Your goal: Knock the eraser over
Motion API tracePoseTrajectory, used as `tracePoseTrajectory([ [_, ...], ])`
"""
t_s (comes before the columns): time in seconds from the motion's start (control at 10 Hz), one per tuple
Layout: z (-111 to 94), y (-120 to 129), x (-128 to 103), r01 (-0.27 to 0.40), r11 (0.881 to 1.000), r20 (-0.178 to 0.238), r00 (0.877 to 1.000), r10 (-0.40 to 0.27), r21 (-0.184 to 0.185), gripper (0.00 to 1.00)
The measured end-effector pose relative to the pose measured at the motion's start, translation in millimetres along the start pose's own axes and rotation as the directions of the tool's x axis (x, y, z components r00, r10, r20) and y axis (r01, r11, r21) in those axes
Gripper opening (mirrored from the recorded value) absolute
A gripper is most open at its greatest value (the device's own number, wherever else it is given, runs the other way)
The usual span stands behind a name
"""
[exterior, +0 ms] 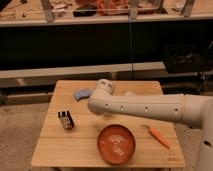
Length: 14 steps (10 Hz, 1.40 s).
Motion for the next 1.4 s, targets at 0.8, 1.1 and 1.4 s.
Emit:
tracePoseTrajectory([
  [0.8, 26, -39, -26, 0.056, 0.998, 0.060, 0.997, -0.058, 0.032, 0.01],
  [1.1, 29, -47, -45, 0.080, 0.996, 0.082, 0.993, -0.083, 0.042, 0.01],
  [1.4, 30, -58, -64, 0.115, 0.992, 0.109, 0.987, -0.120, 0.057, 0.01],
])
